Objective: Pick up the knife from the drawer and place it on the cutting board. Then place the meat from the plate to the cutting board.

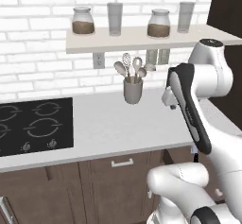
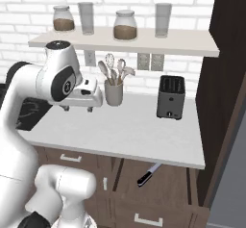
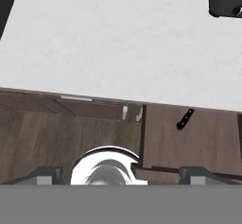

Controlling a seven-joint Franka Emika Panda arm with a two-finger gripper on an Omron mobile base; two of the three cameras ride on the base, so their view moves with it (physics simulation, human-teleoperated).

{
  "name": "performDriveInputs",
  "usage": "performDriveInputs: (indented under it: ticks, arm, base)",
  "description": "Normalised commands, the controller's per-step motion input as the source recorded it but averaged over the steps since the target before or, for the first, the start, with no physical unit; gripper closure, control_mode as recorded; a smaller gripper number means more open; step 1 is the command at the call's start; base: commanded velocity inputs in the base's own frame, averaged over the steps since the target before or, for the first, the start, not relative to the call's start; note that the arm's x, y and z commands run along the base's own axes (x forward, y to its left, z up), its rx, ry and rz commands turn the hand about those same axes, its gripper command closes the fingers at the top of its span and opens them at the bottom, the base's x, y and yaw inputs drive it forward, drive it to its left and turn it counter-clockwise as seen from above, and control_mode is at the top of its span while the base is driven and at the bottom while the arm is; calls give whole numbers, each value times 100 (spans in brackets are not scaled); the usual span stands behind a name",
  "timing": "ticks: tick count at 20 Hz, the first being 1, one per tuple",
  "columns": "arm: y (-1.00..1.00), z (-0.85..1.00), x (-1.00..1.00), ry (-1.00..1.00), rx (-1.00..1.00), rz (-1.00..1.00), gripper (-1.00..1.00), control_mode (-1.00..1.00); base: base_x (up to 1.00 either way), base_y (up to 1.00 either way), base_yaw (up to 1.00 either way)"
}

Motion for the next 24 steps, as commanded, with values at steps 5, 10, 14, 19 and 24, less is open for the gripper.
performDriveInputs:
  ticks: [5,10,14,19,24]
  arm:
    - [0,0,-10,0,0,0,-100,100]
    - [0,0,0,0,0,0,-100,100]
    - [0,0,0,0,0,0,-100,100]
    - [0,0,0,0,0,0,-100,100]
    - [0,0,0,0,0,0,-100,100]
  base:
    - [0,0,0]
    - [-2,-2,-3]
    - [-15,10,-31]
    - [-30,57,-31]
    - [-16,95,-28]
